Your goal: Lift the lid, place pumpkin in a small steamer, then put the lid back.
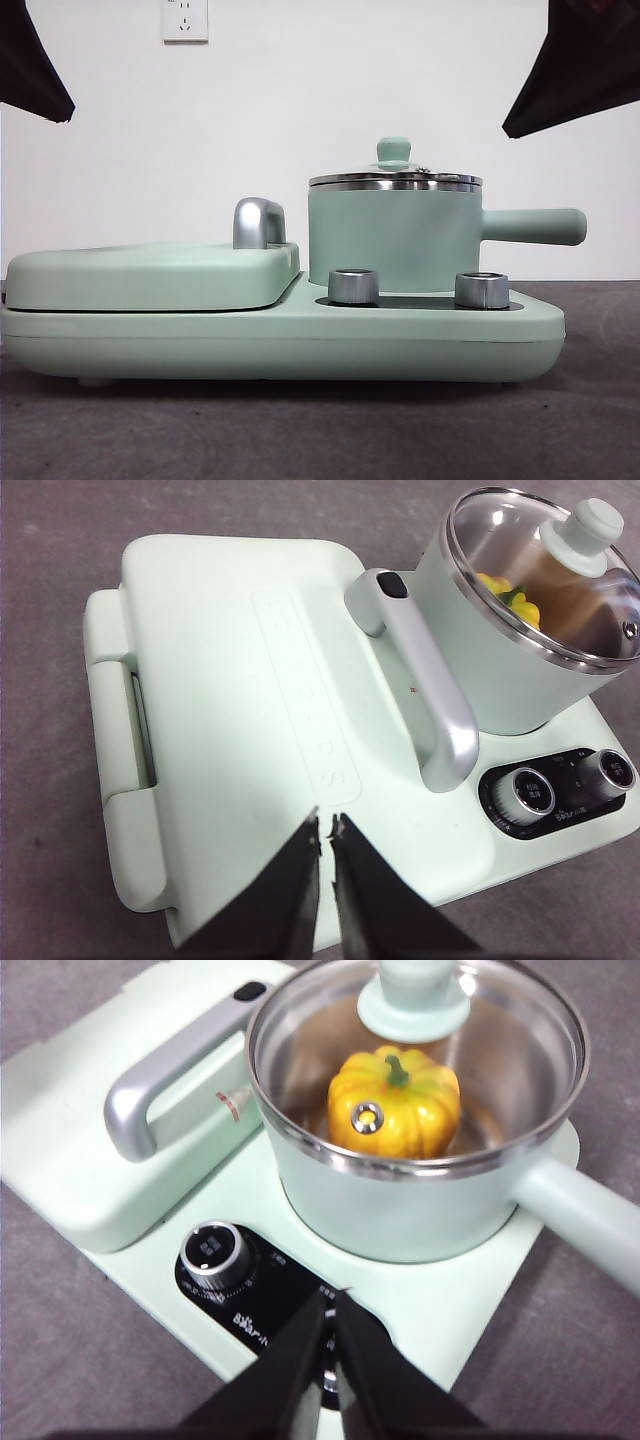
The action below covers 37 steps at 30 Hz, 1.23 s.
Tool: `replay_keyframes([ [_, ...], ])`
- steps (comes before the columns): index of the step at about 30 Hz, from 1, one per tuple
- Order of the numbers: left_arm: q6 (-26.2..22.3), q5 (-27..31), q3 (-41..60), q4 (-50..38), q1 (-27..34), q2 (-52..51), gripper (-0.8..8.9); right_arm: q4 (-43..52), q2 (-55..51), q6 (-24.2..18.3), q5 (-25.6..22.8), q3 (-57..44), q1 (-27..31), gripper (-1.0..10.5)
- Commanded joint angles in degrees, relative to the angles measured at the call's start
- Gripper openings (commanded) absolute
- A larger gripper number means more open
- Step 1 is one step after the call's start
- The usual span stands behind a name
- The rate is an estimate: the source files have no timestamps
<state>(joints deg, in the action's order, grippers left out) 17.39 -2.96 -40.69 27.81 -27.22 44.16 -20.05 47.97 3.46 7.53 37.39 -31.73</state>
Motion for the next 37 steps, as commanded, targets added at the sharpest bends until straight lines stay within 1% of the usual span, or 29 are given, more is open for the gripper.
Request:
replay_keyframes([
  [1, -0.22, -0.20, -0.44, -0.37, -0.22, -0.20, 0.21, 1.22, 0.20, 0.61, -0.04, 0.63, -0.39, 0.1],
  [2, -1.51, -0.07, -0.44, -0.46, -0.02, -0.33, 0.21, 1.29, 0.20, 0.61, -0.04, 0.63, -0.39, 0.1],
  [3, -4.83, 0.09, -0.39, -0.35, 0.50, -0.57, 0.21, 1.27, 0.20, 0.61, -0.02, 0.63, -0.39, 0.1],
  [5, -7.82, 0.04, 0.90, -1.29, 2.01, -1.95, 0.20, 1.27, 0.20, 0.61, -0.02, 0.63, -0.39, 0.1],
  [8, -10.58, 0.04, 7.69, -9.73, 5.55, -6.97, 0.20, 1.27, 0.20, 0.61, -0.02, 0.63, -0.39, 0.1],
  [10, -10.67, 0.04, 13.86, -15.41, 8.44, -12.26, 0.20, 1.27, 0.20, 0.61, -0.04, 0.63, -0.39, 0.1],
  [13, -10.47, 0.07, 21.90, -20.15, 13.29, -21.20, 0.20, 1.27, 0.20, 0.61, -0.02, 0.63, -0.39, 0.1],
  [17, -10.62, 0.26, 29.03, -20.41, 19.32, -32.13, 0.20, 1.27, 0.20, 0.61, -0.04, 0.63, -0.39, 0.1],
  [20, -10.71, 0.24, 32.74, -19.71, 22.27, -37.70, 0.20, 1.27, 0.20, 0.61, -0.04, 0.63, -0.39, 0.1],
  [27, -10.71, 0.24, 38.64, -20.11, 25.07, -43.69, 0.20, 1.27, 0.20, 0.61, -0.02, 0.63, -0.39, 0.1],
  [34, -11.13, 0.26, 39.98, -20.39, 25.24, -44.00, 0.20, 1.27, 0.20, 0.61, -0.02, 0.63, -0.39, 0.1],
  [35, -10.88, 0.24, 39.98, -20.55, 25.24, -44.00, 0.21, 1.27, 0.20, 0.61, -0.02, 0.63, -0.39, 0.1],
  [37, -8.85, 0.20, 39.98, -20.57, 25.22, -43.98, 0.20, 1.27, 0.17, 0.61, -0.02, 0.63, -0.39, 0.1],
])
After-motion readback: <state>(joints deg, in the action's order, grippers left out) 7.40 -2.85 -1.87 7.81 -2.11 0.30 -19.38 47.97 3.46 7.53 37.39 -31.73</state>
